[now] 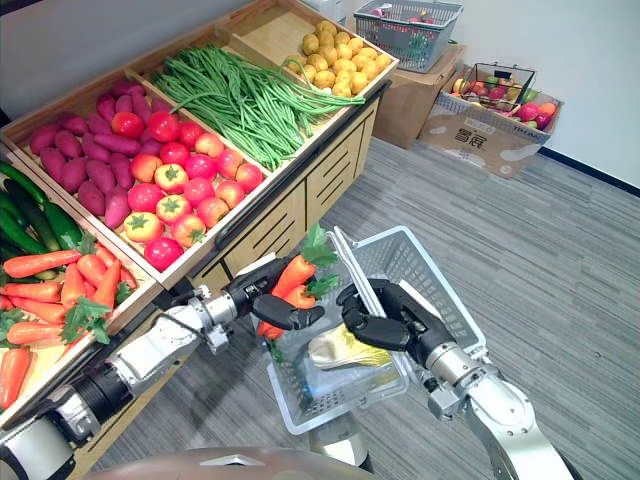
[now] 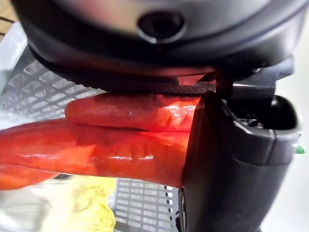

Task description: Pick vegetable in the basket

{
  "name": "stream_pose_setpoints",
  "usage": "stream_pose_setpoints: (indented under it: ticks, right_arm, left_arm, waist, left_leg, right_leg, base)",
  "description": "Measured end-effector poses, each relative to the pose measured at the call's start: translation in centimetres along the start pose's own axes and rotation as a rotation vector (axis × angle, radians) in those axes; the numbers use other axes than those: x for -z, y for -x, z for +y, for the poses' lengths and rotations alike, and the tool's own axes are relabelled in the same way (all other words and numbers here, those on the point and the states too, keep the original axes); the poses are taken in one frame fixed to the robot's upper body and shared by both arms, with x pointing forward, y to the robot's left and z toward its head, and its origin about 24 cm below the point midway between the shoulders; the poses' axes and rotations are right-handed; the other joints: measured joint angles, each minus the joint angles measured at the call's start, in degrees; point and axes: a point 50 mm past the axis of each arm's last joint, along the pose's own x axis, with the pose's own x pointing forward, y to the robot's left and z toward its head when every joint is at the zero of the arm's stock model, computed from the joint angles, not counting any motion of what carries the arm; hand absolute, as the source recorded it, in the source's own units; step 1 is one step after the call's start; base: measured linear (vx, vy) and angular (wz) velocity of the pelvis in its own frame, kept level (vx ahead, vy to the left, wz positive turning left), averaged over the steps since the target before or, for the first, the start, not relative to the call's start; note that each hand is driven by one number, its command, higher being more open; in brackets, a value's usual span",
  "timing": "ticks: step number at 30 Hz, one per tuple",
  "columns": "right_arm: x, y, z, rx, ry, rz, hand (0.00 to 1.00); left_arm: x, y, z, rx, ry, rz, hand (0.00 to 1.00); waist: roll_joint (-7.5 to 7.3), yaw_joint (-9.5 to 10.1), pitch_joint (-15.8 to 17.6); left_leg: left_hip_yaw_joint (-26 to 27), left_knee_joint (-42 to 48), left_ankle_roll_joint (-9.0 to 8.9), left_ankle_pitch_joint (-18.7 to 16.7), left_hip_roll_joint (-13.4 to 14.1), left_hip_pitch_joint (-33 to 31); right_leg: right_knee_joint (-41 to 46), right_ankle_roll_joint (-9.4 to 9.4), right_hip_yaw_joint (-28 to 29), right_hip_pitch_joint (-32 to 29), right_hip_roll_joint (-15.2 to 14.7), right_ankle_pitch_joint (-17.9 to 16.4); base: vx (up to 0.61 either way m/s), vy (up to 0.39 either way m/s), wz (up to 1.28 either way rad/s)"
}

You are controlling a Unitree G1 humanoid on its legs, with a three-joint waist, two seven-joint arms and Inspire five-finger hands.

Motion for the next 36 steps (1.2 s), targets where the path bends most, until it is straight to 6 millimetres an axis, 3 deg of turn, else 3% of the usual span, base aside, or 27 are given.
stream_pose_setpoints:
  ticks: [8, 22, 28, 31, 36]
  right_arm:
    - [-0.5, -0.5, -0.1, 0.024, -0.021, -0.047, 0.0]
    - [-0.6, -0.4, -0.5, 0.043, -0.015, -0.053, 0.0]
    - [-0.6, -0.5, -0.5, 0.07, -0.018, -0.051, 0.0]
    - [-0.5, -1.3, -0.3, 0.049, -0.026, -0.044, 0.0]
    - [0.4, -2.1, -0.5, 0.008, -0.02, 0.022, 0.0]
  left_arm:
    - [-1.6, 0.8, -0.2, 0.051, -0.131, -0.037, 0.0]
    - [-2.1, 0.7, -0.2, 0.067, -0.167, -0.053, 0.0]
    - [-2.9, -0.4, -0.3, 0.063, -0.491, -0.065, 0.0]
    - [-2.3, -1.0, -0.4, 0.038, -0.699, -0.059, 0.0]
    - [-1.1, -1.6, -0.7, 0.041, -0.862, -0.039, 0.0]
  waist:
    - [0.05, 0.2, -0.02]
    - [0.25, 0.09, 0.07]
    - [-0.01, -0.09, 0.23]
    - [-0.84, -0.56, 0.72]
    - [-1.88, -1.61, 1.27]
  left_leg:
    - [-2.07, 0.91, 0.45, 0.25, 0.0, -1.96]
    - [-3.88, 0.91, 1.07, 0.66, -0.63, -3.56]
    - [-3.78, 0.93, 1.09, 0.66, -0.82, -3.42]
    - [-2.63, 0.94, 1.08, 0.63, -0.73, -2.6]
    - [-1.16, 1.39, 0.99, 0.55, -0.43, -2.77]
  right_leg:
    - [0.28, 0.0, -1.49, -0.37, -0.4, -0.01]
    - [0.28, -0.01, -2.91, -0.65, -0.8, -0.01]
    - [0.43, -0.01, -2.83, -0.65, -1.0, -0.01]
    - [0.85, -0.02, -1.84, -0.86, -0.72, -0.02]
    - [2.14, -0.29, -0.2, -2.65, -0.19, -0.21]
  base:
    - [0.0, 0.024, 0.11]
    - [0.02, 0.024, 0.06]
    - [0.01, 0.024, 0.01]
    - [0.01, 0.029, -0.15]
    - [0.01, 0.029, -0.17]
